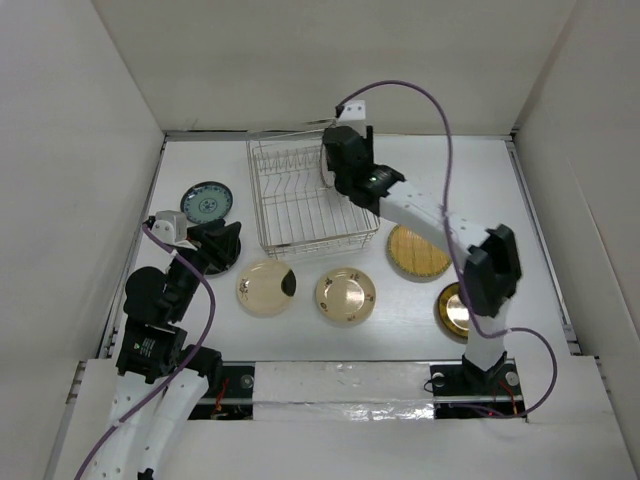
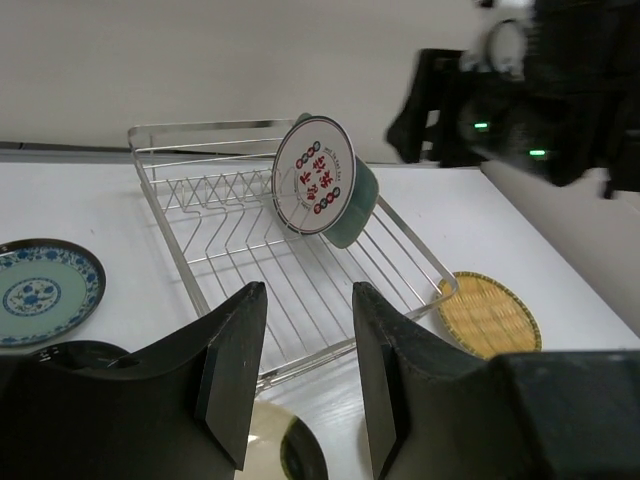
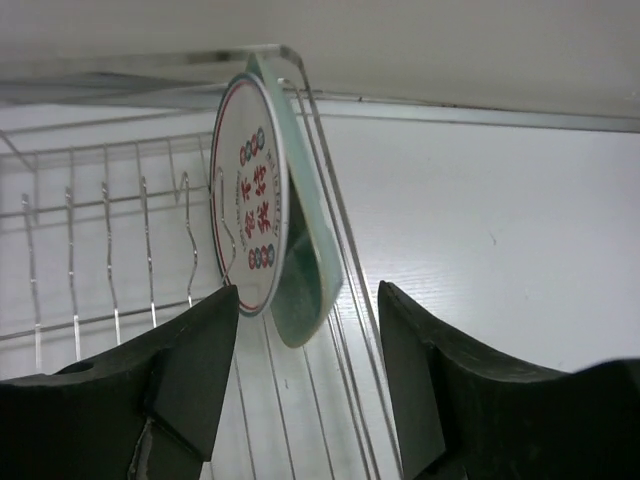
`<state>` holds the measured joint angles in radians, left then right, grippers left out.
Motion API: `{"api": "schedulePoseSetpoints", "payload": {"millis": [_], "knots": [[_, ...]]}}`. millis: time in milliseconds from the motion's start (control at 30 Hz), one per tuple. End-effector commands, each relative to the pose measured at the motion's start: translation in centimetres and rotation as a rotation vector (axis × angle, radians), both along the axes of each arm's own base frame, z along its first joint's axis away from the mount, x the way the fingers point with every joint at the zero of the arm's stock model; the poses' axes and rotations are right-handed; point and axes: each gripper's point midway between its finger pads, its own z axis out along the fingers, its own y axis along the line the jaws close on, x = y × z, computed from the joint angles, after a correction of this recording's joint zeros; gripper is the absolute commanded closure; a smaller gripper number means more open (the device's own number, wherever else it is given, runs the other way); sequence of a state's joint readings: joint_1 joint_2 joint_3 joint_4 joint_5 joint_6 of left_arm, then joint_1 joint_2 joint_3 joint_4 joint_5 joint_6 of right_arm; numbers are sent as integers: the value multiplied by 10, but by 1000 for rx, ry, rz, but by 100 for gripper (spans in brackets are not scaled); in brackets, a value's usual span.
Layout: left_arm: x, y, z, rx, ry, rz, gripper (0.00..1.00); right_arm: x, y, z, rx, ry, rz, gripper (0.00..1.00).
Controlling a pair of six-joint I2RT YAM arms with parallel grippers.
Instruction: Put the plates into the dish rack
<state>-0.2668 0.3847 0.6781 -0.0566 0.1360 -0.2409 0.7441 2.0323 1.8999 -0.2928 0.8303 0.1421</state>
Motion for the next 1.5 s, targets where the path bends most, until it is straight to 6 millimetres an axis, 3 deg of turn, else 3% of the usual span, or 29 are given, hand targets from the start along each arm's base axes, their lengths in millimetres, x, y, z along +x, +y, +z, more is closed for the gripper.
{"api": "schedulePoseSetpoints", "payload": {"millis": [0,33,67,100,133,200,233,300,333,367,400,433,467,500,533,567,700,800,933,1167,1200,1300,1333,1467], "knots": [[0,-2,7,-4,-35,-15,63,-29,-39,69,223,-142,13,39],[-1,-2,7,-6,-36,-13,63,-35,-46,68,283,-150,29,47],[-1,-1,8,-9,-40,-10,63,-43,-59,61,314,-141,27,62],[-1,-1,8,-8,-41,-9,64,-60,-94,36,326,-107,-3,93],[-1,-2,9,-9,-42,-16,65,-67,-102,25,400,-89,13,100],[-1,-4,7,-7,-34,-22,76,-82,-134,-6,446,-46,-28,100],[-2,-5,7,-7,-36,-30,80,-98,-168,-39,473,-2,-92,100],[-1,-5,7,-9,-35,-28,96,-115,-200,-68,503,38,-158,100],[0,-4,7,-10,-33,-26,100,-125,-208,-68,561,34,-154,100],[0,-4,7,-8,-30,-24,100,-136,-233,-99,565,76,-213,99],[0,-4,7,-10,-30,-22,100,-141,-240,-107,585,85,-216,79],[0,-4,7,-11,-31,-24,100,-145,-238,-114,622,110,-188,66],[0,-4,8,-11,-34,-22,100,-152,-254,-128,634,128,-229,55],[1,-4,7,-9,-28,-24,100,-155,-257,-136,648,146,-237,47],[1,-5,6,-8,-26,-28,94,-162,-261,-149,666,174,-250,36],[2,-6,5,-5,-22,-33,89,-158,-258,-143,680,151,-226,33],[1,-8,6,-4,-25,-41,80,-160,-276,-175,717,233,-281,32],[2,-8,4,-1,-18,-43,79,-155,-271,-186,767,265,-235,34],[2,-7,5,-1,-23,-37,78,-147,-272,-206,824,306,-222,42],[3,-6,6,-1,-25,-32,77,-140,-260,-215,876,334,-175,59],[2,-7,5,0,-24,-35,77,-138,-263,-216,880,336,-180,68],[1,-5,6,-2,-29,-28,77,-137,-263,-224,908,366,-180,80],[2,-5,6,-3,-29,-25,77,-136,-262,-223,917,358,-178,89],[3,-6,3,-1,-18,-29,77,-135,-280,-215,902,301,-266,100]]}}
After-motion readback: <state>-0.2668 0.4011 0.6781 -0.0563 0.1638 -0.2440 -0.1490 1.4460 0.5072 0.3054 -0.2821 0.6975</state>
